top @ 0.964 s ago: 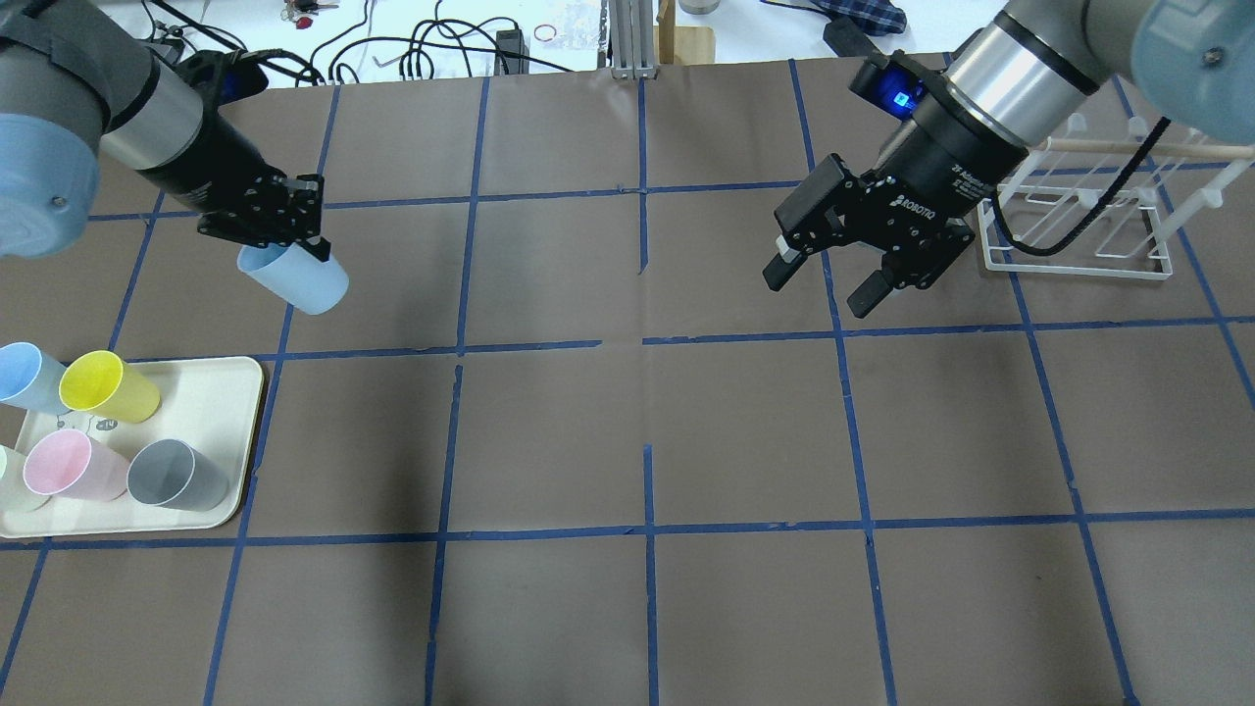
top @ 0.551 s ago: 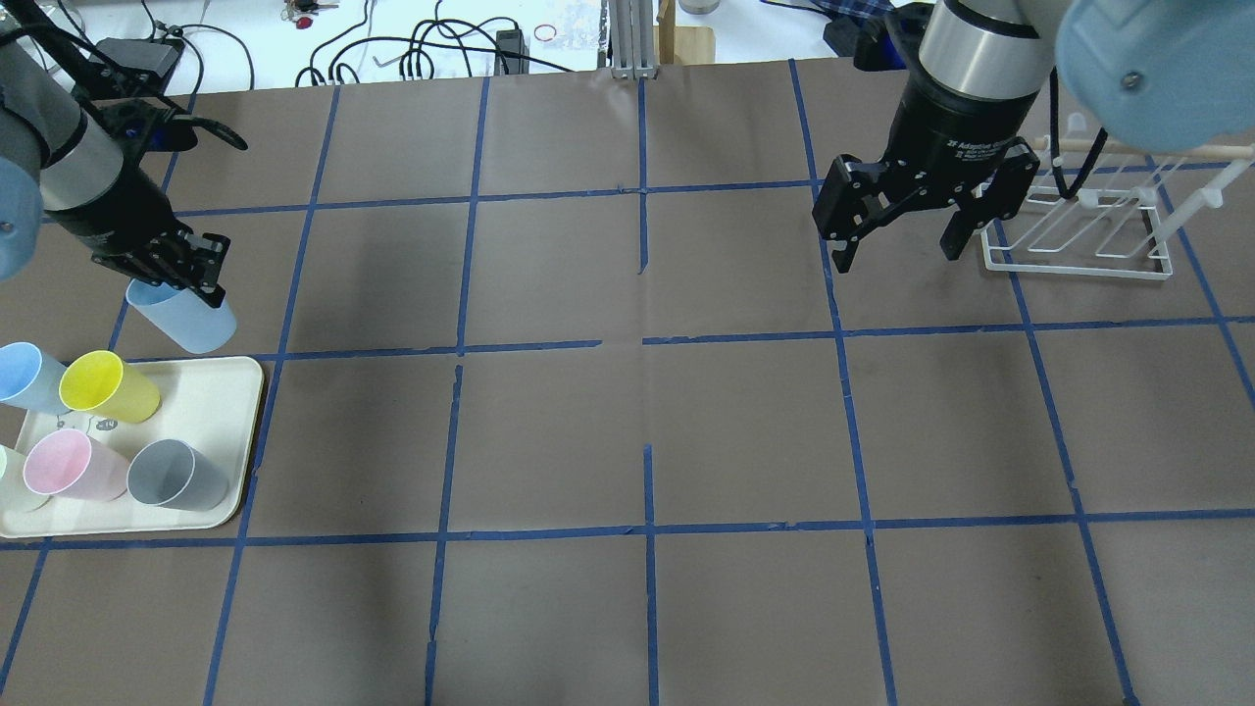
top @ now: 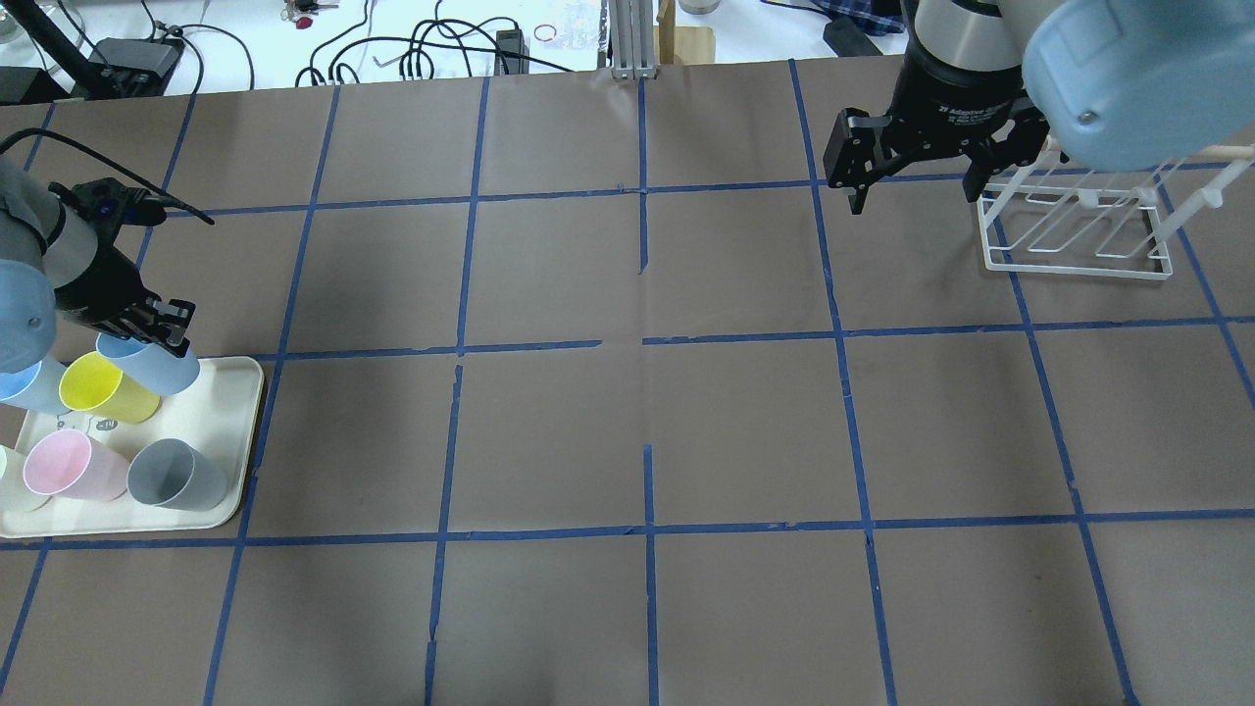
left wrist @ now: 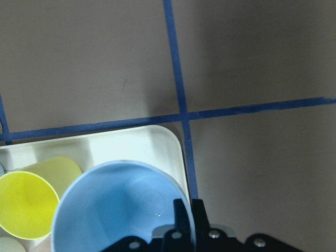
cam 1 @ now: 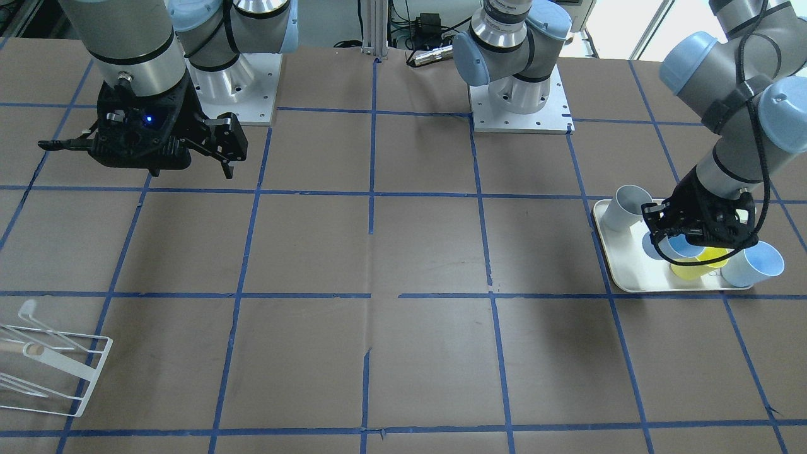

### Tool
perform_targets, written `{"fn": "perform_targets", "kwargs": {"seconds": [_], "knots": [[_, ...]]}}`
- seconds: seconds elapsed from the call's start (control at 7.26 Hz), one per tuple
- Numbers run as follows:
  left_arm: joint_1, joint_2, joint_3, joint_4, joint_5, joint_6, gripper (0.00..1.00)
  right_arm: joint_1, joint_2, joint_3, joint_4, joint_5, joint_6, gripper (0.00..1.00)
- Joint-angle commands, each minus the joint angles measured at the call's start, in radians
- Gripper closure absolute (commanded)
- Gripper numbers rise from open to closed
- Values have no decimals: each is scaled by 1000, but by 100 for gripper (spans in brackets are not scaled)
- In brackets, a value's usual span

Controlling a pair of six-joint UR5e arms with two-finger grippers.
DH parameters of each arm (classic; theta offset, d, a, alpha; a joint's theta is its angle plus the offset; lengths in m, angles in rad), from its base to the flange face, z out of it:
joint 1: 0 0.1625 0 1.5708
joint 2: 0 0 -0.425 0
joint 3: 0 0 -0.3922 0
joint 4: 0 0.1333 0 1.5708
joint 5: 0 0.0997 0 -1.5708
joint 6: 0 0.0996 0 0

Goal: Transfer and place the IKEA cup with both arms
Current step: 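Lower the cup upright onto the white tray with the left gripper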

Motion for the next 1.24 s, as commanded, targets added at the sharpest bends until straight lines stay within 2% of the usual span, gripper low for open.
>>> {"fn": "perform_targets", "kwargs": {"seconds": [0.0, 0.14, 0.55, 0.69, 0.96, 1.1], "knots": [[8, -40, 0, 12, -1, 1, 100, -1, 0, 1, -33, 9, 0, 0], [6, -69, -5, 53, 1, -1, 100, -1, -1, 1, -34, 9, 1, 0], [8, -100, -9, 63, 5, 4, 100, -2, -4, 3, -33, 12, 0, 0], [8, -114, -11, 64, 5, 4, 100, -1, -4, 3, -33, 46, 1, 0], [8, -127, -9, 66, 5, 4, 76, -2, -3, 3, -30, 55, 3, 0], [5, -123, -9, 61, 8, 2, 9, -2, -3, 3, -28, 54, 3, 0]]}}
